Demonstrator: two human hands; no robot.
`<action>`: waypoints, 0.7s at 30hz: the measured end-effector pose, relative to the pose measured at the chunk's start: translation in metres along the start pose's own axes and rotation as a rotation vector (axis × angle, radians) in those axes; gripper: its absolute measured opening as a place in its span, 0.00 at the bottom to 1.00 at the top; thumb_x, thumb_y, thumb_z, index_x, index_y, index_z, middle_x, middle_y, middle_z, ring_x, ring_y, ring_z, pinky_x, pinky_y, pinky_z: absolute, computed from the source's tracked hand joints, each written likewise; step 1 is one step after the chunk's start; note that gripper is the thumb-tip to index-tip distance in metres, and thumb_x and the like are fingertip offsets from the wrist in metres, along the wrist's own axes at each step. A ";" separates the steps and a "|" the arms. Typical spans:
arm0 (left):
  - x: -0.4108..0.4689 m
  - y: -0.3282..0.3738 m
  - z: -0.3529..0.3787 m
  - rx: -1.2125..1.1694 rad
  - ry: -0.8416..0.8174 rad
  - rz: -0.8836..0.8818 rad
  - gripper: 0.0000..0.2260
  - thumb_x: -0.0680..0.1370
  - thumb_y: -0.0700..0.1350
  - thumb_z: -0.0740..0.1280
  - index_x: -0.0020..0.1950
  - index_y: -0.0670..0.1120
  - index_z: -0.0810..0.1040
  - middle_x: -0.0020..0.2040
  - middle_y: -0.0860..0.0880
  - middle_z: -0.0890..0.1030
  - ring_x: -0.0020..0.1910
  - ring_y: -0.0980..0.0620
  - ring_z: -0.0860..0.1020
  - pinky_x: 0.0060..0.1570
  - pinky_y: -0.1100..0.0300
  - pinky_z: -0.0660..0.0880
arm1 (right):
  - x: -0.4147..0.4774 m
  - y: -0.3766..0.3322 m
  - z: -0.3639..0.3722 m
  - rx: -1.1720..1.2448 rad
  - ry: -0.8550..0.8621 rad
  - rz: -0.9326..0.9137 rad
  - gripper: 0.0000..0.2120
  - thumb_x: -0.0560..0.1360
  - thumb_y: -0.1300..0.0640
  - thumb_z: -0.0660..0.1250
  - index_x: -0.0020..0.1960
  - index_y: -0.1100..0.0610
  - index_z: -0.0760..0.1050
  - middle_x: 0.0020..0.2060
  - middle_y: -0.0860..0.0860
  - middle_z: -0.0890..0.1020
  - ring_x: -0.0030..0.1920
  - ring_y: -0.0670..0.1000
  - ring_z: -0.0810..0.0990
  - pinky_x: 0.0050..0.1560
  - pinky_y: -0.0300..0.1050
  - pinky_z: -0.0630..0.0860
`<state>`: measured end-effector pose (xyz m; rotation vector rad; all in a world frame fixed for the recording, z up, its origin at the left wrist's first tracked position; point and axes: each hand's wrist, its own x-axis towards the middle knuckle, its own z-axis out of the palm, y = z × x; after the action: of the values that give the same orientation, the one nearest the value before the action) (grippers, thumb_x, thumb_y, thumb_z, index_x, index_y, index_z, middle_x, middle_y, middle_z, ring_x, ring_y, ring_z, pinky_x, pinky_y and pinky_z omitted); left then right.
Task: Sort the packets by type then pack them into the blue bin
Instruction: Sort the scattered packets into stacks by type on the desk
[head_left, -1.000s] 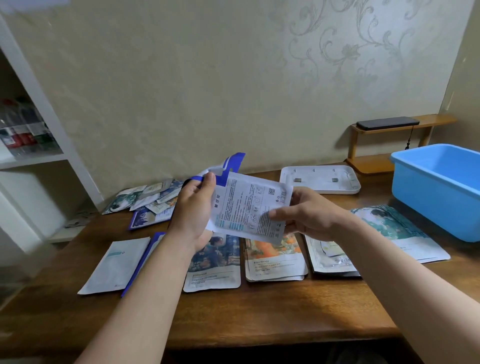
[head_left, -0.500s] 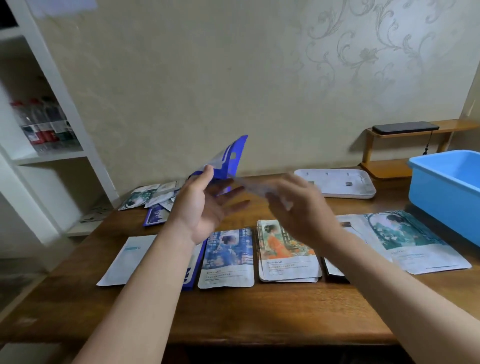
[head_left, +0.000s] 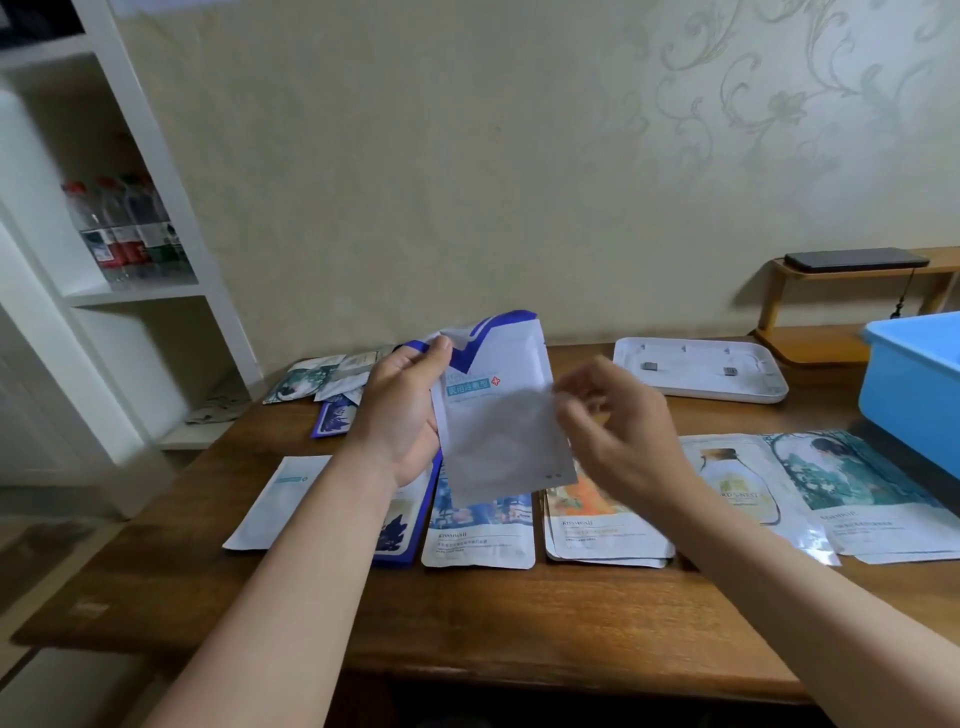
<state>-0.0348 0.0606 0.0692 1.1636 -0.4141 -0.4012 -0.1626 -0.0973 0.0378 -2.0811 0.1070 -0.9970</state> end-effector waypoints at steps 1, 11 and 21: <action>0.000 0.000 -0.001 0.006 -0.004 0.002 0.09 0.85 0.43 0.63 0.61 0.39 0.76 0.52 0.38 0.84 0.49 0.42 0.84 0.49 0.47 0.80 | 0.008 -0.003 -0.001 0.089 -0.012 0.159 0.05 0.77 0.55 0.66 0.47 0.56 0.79 0.42 0.50 0.83 0.42 0.47 0.81 0.42 0.47 0.80; -0.001 0.005 -0.014 0.026 0.002 0.026 0.14 0.85 0.43 0.62 0.62 0.31 0.74 0.58 0.34 0.84 0.59 0.36 0.83 0.62 0.38 0.76 | 0.017 -0.003 0.006 0.480 -0.406 0.520 0.09 0.77 0.67 0.70 0.57 0.60 0.82 0.50 0.56 0.87 0.50 0.57 0.87 0.50 0.57 0.84; -0.007 0.052 -0.100 0.222 0.256 0.249 0.11 0.86 0.41 0.62 0.44 0.44 0.76 0.48 0.41 0.83 0.58 0.42 0.84 0.56 0.51 0.80 | 0.034 -0.010 0.095 0.553 -0.422 0.654 0.11 0.78 0.67 0.70 0.59 0.61 0.80 0.49 0.59 0.87 0.46 0.59 0.87 0.43 0.53 0.83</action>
<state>0.0150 0.1610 0.0836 1.3409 -0.3805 0.0127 -0.0765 -0.0441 0.0315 -1.5336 0.2436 -0.1496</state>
